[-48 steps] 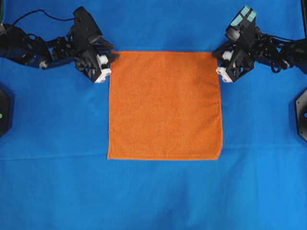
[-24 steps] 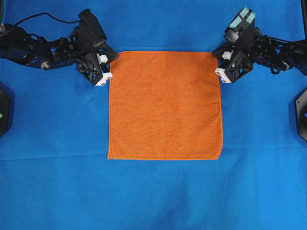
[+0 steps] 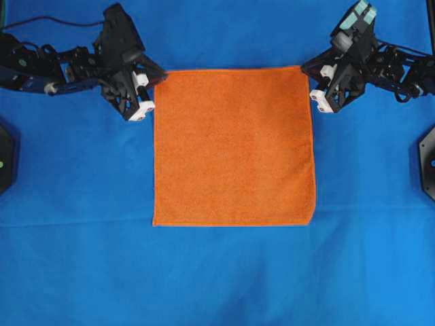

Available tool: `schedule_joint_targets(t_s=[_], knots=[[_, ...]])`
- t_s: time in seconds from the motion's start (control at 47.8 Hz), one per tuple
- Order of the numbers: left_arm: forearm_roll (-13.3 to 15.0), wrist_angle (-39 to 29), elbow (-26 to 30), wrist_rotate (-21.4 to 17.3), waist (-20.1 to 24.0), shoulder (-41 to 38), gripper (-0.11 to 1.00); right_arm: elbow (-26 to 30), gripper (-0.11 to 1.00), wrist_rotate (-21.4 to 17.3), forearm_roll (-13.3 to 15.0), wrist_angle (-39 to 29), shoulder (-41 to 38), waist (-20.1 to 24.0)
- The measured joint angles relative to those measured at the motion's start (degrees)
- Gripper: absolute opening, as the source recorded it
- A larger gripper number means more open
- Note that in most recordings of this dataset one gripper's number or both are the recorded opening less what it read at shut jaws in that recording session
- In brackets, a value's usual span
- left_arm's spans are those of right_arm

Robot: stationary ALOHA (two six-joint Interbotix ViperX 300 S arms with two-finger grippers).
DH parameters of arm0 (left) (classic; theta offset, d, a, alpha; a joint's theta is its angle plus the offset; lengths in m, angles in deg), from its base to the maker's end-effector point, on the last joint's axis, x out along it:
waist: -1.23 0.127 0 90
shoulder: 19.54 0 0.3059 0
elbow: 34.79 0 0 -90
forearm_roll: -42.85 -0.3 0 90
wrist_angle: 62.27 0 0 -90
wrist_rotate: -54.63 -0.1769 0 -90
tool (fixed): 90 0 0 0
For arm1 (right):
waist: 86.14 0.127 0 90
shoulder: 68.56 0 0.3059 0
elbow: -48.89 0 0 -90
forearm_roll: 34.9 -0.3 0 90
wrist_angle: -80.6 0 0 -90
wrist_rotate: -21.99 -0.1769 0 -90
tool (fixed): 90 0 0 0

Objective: Fold the orange towel.
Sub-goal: 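Lift the far corners and pull them toward the near edge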

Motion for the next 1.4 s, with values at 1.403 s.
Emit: schedule_joint_targets(t_s=[1.403], knots=[[0.09, -11.34, 0.35, 17.58, -37.88, 3.25, 0.03, -5.19, 0.01, -22.24, -0.62, -13.8, 13.62, 41.04]])
